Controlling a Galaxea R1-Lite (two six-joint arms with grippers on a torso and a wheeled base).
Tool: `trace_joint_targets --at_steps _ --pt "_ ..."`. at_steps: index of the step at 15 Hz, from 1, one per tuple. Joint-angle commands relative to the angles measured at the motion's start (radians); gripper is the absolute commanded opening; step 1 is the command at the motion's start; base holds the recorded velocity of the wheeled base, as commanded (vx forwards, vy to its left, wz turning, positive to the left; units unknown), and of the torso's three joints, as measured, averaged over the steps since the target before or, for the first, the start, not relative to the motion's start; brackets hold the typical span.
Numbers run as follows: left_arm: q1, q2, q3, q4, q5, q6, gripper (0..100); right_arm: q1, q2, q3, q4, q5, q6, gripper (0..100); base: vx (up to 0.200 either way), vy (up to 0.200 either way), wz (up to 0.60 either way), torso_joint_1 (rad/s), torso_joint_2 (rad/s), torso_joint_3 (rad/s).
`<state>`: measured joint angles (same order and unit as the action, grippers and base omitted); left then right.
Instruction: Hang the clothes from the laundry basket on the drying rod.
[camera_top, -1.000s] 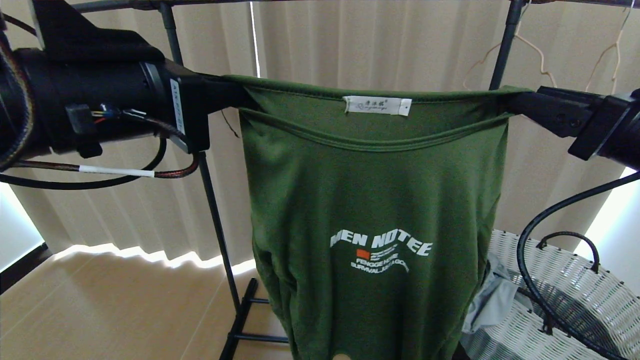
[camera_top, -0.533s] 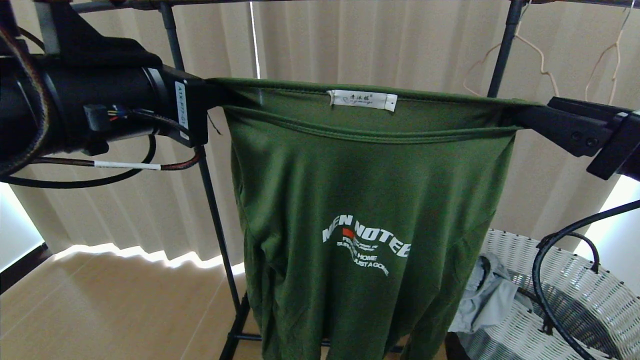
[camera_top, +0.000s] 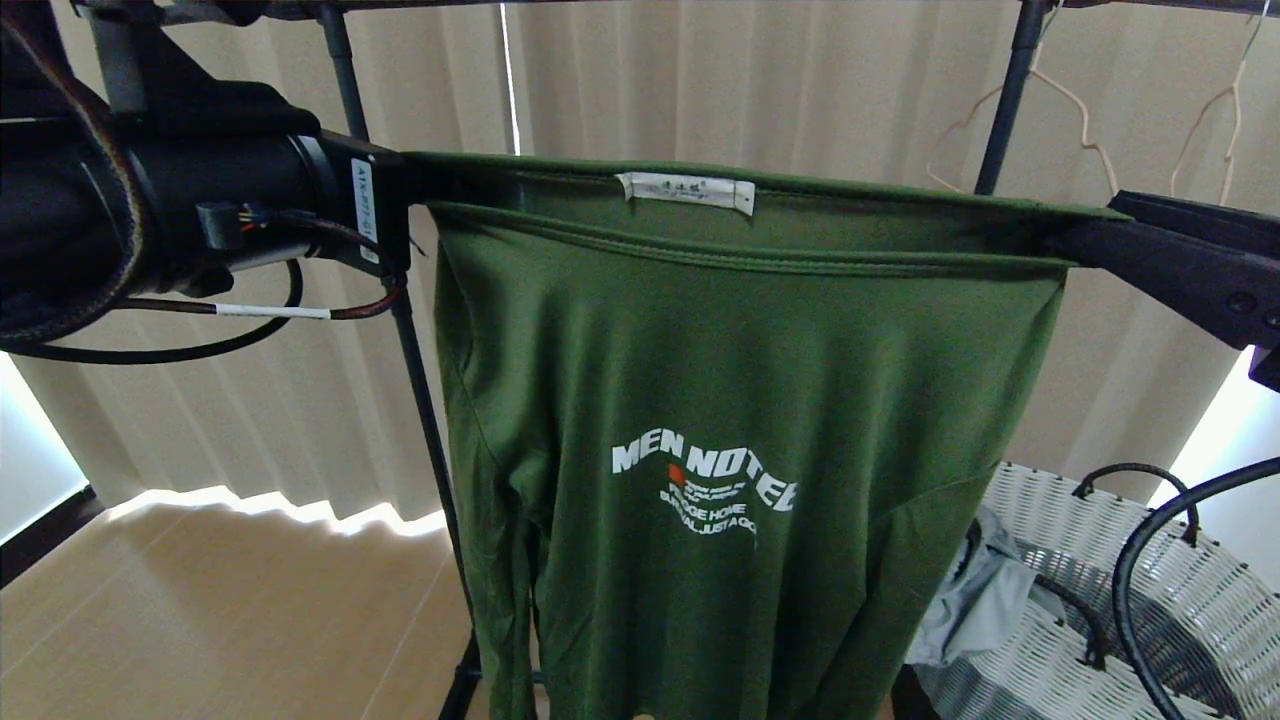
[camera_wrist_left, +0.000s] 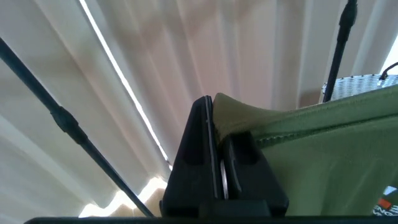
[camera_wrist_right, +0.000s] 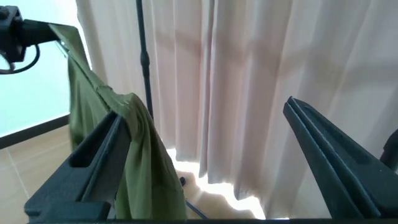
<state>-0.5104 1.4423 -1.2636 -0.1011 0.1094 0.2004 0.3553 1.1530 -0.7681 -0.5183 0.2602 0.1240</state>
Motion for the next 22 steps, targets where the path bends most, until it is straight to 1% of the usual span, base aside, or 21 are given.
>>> trace_joint_targets --at_steps 1,3,4,8,10,12,13,15,16,17,18,20,21,22 --pt "0.001 0.003 -0.002 0.000 0.001 0.001 0 0.001 -0.007 0.003 0.004 0.002 0.000 100 0.000 0.000 0.00 0.000 0.00 0.000" --pt "0.001 0.003 -0.002 0.000 0.000 0.001 0 0.001 -0.009 0.010 0.007 0.024 0.000 100 0.000 0.000 0.00 0.000 0.00 0.000" --pt "0.001 0.003 -0.002 0.000 0.000 0.001 0 0.001 -0.009 0.020 0.009 0.062 0.000 100 0.000 0.000 0.00 0.000 0.00 0.000" --pt "-0.003 0.001 0.001 0.001 0.000 0.001 0 0.001 -0.010 0.043 -0.002 0.160 -0.001 100 0.000 0.000 0.00 0.000 0.00 0.000" --pt "-0.002 0.001 0.010 0.001 0.001 -0.001 0 0.001 -0.009 0.058 -0.003 0.175 -0.001 100 0.000 0.000 0.00 0.000 0.00 0.000" --pt "0.003 -0.011 0.038 0.001 0.001 0.001 0 -0.006 -0.010 0.061 0.001 0.166 -0.007 100 0.000 0.000 0.00 0.000 0.00 0.000" --pt "0.004 -0.034 0.063 0.006 0.001 0.002 0 -0.026 -0.013 0.062 0.009 0.157 -0.018 100 0.000 0.000 0.00 0.000 0.00 0.000" --pt "0.027 -0.092 0.150 0.001 -0.004 -0.001 0 -0.113 -0.013 0.070 0.035 0.128 -0.069 100 0.000 0.000 0.00 0.000 0.00 0.000" --pt "0.035 -0.126 0.201 0.000 -0.007 -0.001 0 -0.144 -0.015 0.076 0.067 0.102 -0.113 100 0.000 0.000 0.00 0.000 0.00 0.000" --pt "0.052 -0.180 0.265 0.000 -0.010 -0.007 0 -0.174 -0.021 0.079 0.113 0.050 -0.164 100 0.000 0.000 0.00 0.000 0.00 0.000" --pt "0.063 -0.247 0.334 0.000 -0.011 -0.012 0 -0.200 -0.029 0.082 0.165 -0.059 -0.205 100 0.000 0.000 0.00 0.000 0.00 0.000" --pt "0.069 -0.304 0.377 0.000 -0.010 -0.010 0 -0.200 -0.027 0.089 0.169 -0.134 -0.219 100 0.000 0.000 0.00 0.000 0.00 0.000" --pt "0.098 -0.361 0.421 -0.002 -0.011 -0.007 0 -0.210 -0.026 0.090 0.169 -0.188 -0.224 100 0.000 0.000 0.00 0.000 0.00 0.000" --pt "0.112 -0.375 0.434 -0.002 -0.011 -0.010 0 -0.219 -0.024 0.095 0.167 -0.199 -0.224 100 0.000 0.000 0.00 0.000 0.00 0.000"
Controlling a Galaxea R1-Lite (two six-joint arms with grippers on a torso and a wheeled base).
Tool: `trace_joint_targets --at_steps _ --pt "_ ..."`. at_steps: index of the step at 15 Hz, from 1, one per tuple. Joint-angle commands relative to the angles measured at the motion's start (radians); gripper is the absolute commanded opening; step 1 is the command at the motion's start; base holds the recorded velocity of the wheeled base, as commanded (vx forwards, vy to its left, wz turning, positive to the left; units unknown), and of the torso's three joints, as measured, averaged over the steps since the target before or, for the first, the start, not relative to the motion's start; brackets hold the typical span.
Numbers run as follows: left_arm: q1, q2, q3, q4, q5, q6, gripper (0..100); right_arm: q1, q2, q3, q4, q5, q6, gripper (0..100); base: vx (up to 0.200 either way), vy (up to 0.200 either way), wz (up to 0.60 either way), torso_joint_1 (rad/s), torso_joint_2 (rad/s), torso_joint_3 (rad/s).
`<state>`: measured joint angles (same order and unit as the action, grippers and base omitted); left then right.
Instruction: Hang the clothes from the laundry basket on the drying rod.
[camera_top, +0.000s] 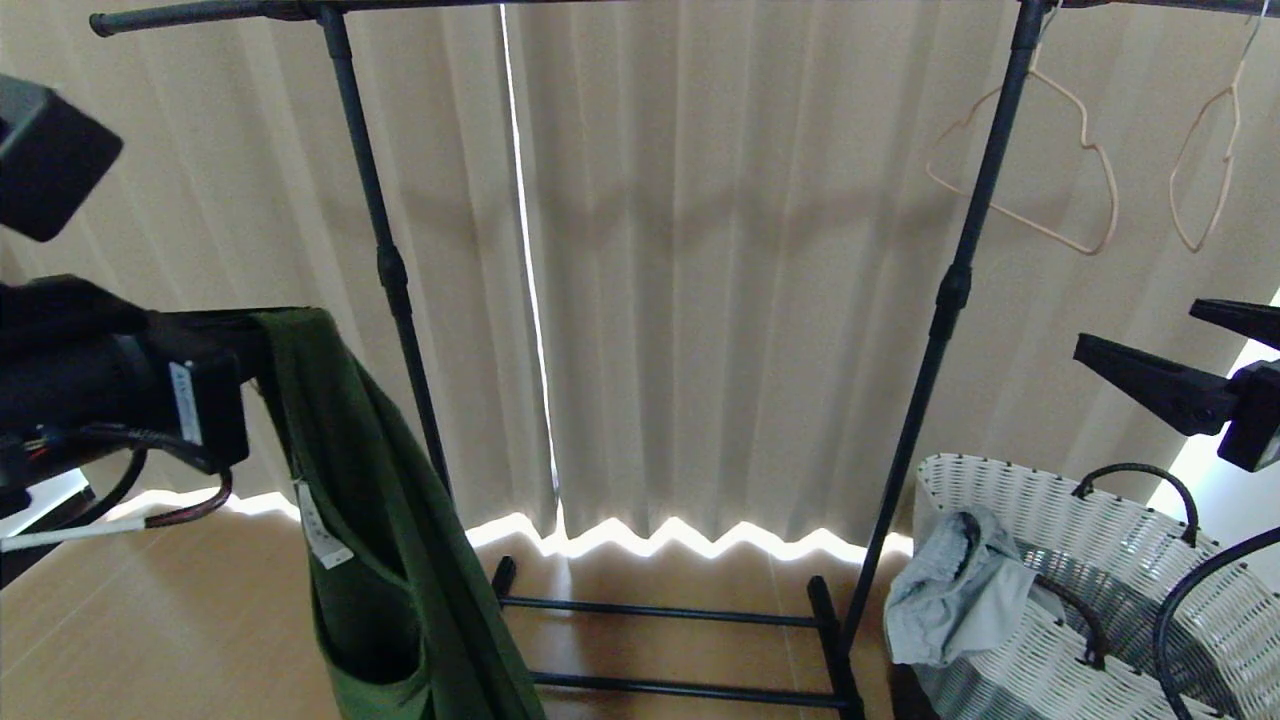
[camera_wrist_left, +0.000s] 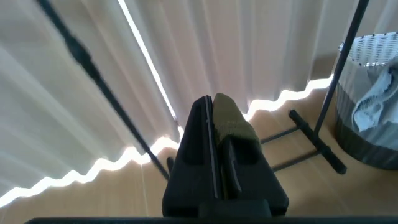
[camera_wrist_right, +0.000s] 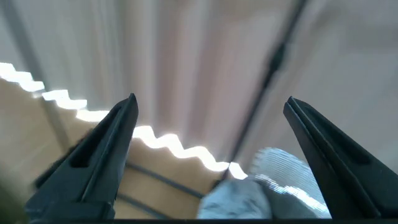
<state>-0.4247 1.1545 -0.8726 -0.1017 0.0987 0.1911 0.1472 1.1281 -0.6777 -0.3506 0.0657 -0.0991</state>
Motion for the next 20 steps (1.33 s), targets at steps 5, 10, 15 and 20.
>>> trace_joint_targets --at_steps 5,10,15,20 --pt "0.149 -0.133 0.153 -0.046 -0.062 -0.002 0 -0.072 -0.011 0.026 -0.011 -0.011 -0.057 100 0.000 0.000 0.00 0.000 0.00 0.000" --pt "0.172 -0.177 0.380 -0.225 -0.117 -0.007 0 -0.072 -0.033 0.047 -0.013 -0.009 -0.060 100 0.000 0.000 0.00 0.000 0.00 0.000" --pt "0.176 -0.187 0.379 -0.270 -0.126 -0.016 0 -0.072 -0.053 0.073 -0.053 -0.003 -0.050 100 0.000 0.000 0.00 0.000 0.00 0.000" --pt "0.172 -0.208 0.374 -0.270 -0.126 -0.015 0 -0.072 -0.044 0.150 -0.169 -0.001 -0.056 100 0.000 0.000 0.00 0.000 0.00 0.000"
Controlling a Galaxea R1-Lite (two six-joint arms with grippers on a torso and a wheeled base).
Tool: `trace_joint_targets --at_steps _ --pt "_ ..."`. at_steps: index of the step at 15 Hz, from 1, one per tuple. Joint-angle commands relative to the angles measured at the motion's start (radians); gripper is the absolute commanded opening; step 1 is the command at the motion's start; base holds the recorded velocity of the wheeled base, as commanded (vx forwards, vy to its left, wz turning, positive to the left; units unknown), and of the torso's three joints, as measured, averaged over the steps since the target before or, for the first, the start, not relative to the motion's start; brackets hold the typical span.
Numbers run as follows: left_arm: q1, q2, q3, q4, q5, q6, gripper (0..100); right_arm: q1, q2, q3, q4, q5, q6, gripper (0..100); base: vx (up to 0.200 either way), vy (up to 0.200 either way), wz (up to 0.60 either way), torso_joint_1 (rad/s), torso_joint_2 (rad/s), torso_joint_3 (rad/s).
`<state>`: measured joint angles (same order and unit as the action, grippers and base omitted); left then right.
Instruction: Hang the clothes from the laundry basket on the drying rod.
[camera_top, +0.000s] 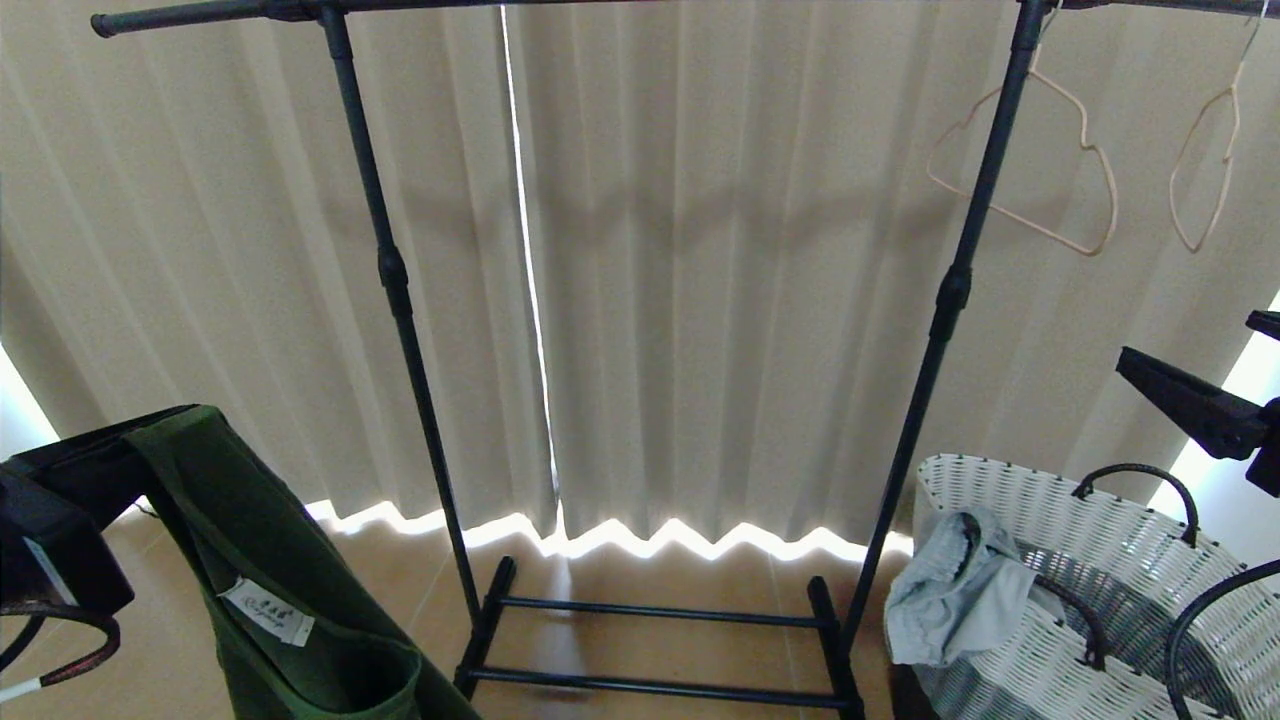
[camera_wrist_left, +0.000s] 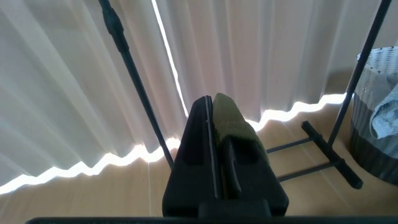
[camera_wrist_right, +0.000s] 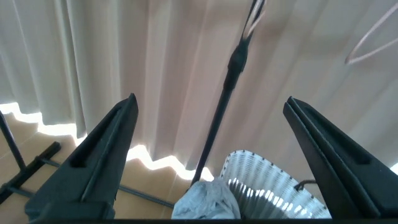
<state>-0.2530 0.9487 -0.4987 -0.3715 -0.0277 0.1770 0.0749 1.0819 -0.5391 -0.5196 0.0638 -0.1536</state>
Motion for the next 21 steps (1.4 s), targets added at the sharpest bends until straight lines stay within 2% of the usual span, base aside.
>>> trace_joint_targets --at_steps 1,6,10,13,21 --pt "0.000 -0.002 0.000 0.000 0.000 -0.001 0 0.000 0.003 0.011 0.003 0.001 -0.001 100 0.000 0.000 0.00 0.000 0.00 0.000" --pt "-0.005 -0.002 0.008 0.000 -0.005 0.006 0 -0.014 0.004 0.011 0.009 -0.001 -0.003 100 0.000 0.000 0.00 0.000 0.00 0.000" --pt "-0.005 -0.011 0.006 0.000 -0.003 0.006 0 -0.030 0.027 0.016 0.012 -0.004 -0.006 100 0.000 0.000 0.00 0.051 -0.22 -0.237" --pt "-0.005 -0.024 0.009 0.000 -0.005 0.006 0 -0.063 0.042 0.025 0.010 -0.004 -0.030 100 0.000 0.000 0.00 0.110 -0.51 -0.326" --pt "-0.005 -0.025 0.014 0.000 -0.005 0.007 0 -0.073 0.047 0.025 0.010 -0.007 -0.035 100 0.000 0.000 0.00 0.156 -0.48 -0.310"
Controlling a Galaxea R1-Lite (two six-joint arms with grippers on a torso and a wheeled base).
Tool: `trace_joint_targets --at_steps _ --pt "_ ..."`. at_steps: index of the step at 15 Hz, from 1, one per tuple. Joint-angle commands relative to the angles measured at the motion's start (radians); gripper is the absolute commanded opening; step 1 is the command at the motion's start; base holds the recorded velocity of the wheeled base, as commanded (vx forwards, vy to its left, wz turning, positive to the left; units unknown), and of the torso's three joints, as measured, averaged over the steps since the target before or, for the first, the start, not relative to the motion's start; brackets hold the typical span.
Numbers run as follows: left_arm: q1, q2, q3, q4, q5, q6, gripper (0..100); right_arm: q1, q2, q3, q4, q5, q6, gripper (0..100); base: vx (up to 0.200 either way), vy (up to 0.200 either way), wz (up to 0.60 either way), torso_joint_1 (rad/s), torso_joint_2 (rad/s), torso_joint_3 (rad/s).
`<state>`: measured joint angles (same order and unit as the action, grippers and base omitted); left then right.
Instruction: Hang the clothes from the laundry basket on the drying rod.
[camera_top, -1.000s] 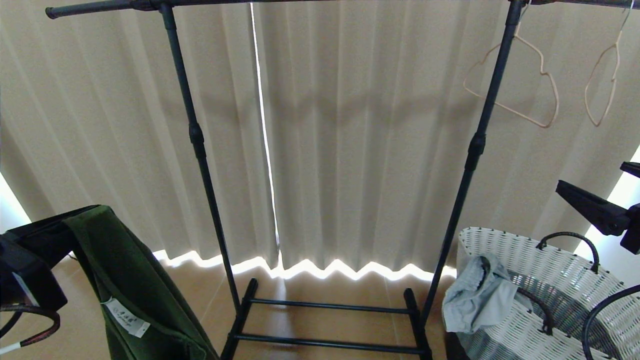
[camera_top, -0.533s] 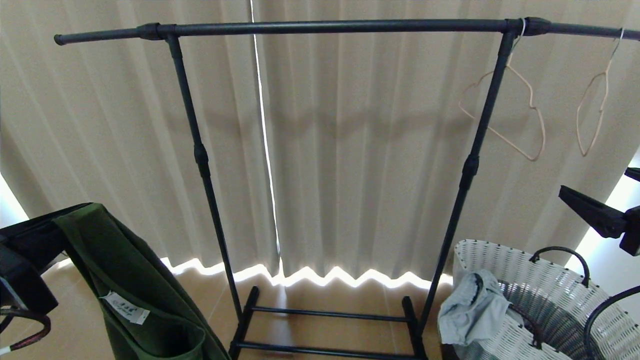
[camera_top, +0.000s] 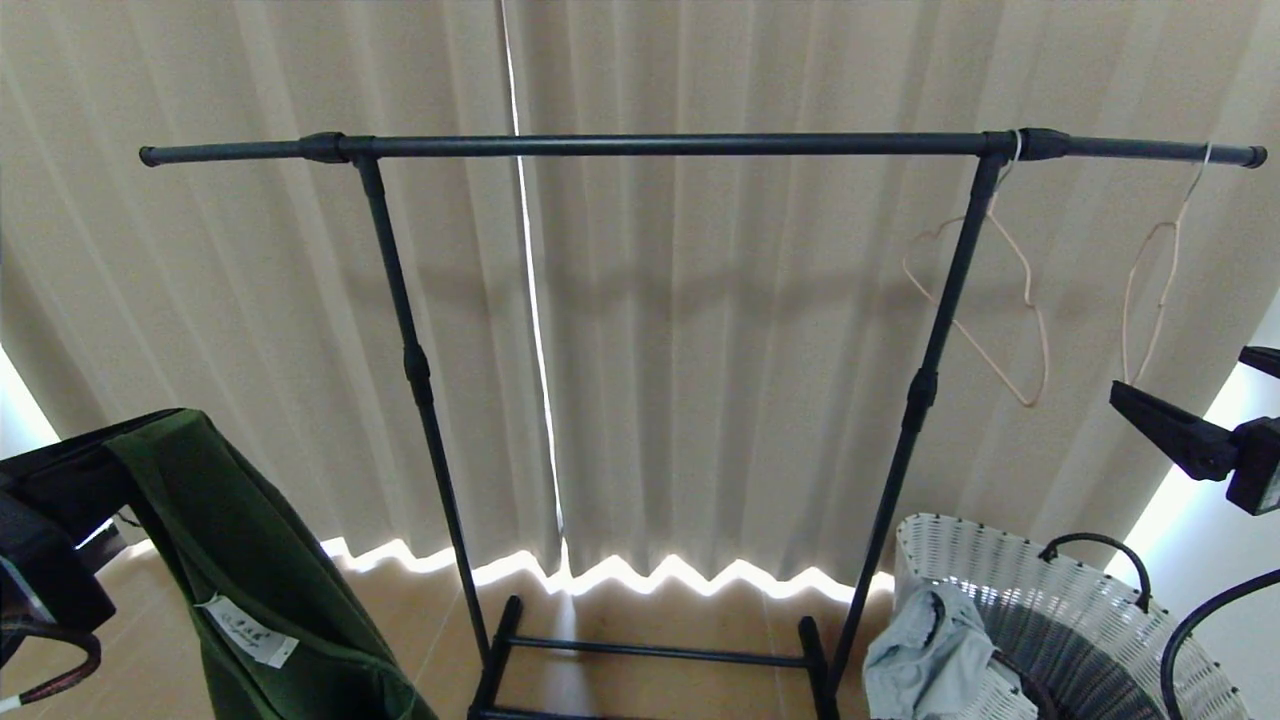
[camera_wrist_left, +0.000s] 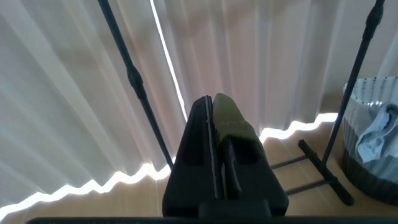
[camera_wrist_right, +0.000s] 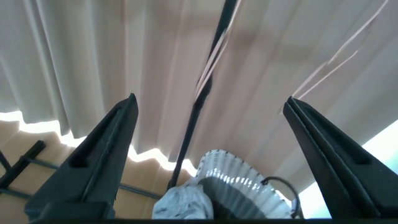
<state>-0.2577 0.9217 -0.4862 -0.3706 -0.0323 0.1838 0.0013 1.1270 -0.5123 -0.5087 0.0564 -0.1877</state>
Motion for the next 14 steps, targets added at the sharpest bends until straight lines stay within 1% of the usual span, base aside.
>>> trace_joint_targets --at_steps 1,2,3,5,6,7,9,11,14 --pt "0.000 0.002 0.003 -0.001 0.000 0.002 0 0.000 0.002 -0.003 0.003 0.000 -0.003 100 0.000 0.000 0.00 0.183 -0.48 -0.300" --pt "0.000 0.002 0.006 -0.001 0.000 0.003 0 -0.009 0.005 -0.006 0.006 0.000 -0.003 100 0.000 0.000 0.00 0.198 -0.50 -0.286" --pt "0.000 0.002 0.008 -0.001 0.000 0.008 0 -0.026 0.014 -0.012 0.036 -0.001 -0.004 100 0.000 0.000 0.00 0.207 -0.49 -0.300" --pt "0.000 -0.001 0.008 -0.001 0.000 0.009 0 -0.060 0.030 -0.058 0.144 0.000 -0.003 100 0.000 0.000 0.00 0.180 -0.45 -0.261" --pt "0.000 -0.001 0.008 -0.002 0.000 0.009 0 -0.060 0.036 -0.072 0.165 0.000 -0.003 100 0.000 0.000 0.00 0.095 -0.23 -0.124" --pt "0.000 -0.004 0.011 -0.019 0.000 0.009 0 -0.061 0.051 -0.112 0.217 -0.001 -0.001 100 0.000 0.000 0.00 0.061 -0.13 -0.080" --pt "0.000 -0.004 0.028 -0.067 0.000 0.009 0 -0.063 0.076 -0.117 0.233 -0.027 0.001 100 0.000 0.000 0.00 0.013 -0.03 -0.018" --pt "0.000 -0.003 0.035 -0.085 0.000 0.009 0 -0.063 0.097 -0.121 0.220 -0.064 0.001 100 0.000 0.000 0.00 0.000 0.00 0.000" --pt "0.005 -0.003 0.031 -0.086 0.000 0.008 0 -0.061 0.099 -0.127 0.222 -0.066 0.001 100 0.000 0.000 0.00 0.000 0.00 0.000"
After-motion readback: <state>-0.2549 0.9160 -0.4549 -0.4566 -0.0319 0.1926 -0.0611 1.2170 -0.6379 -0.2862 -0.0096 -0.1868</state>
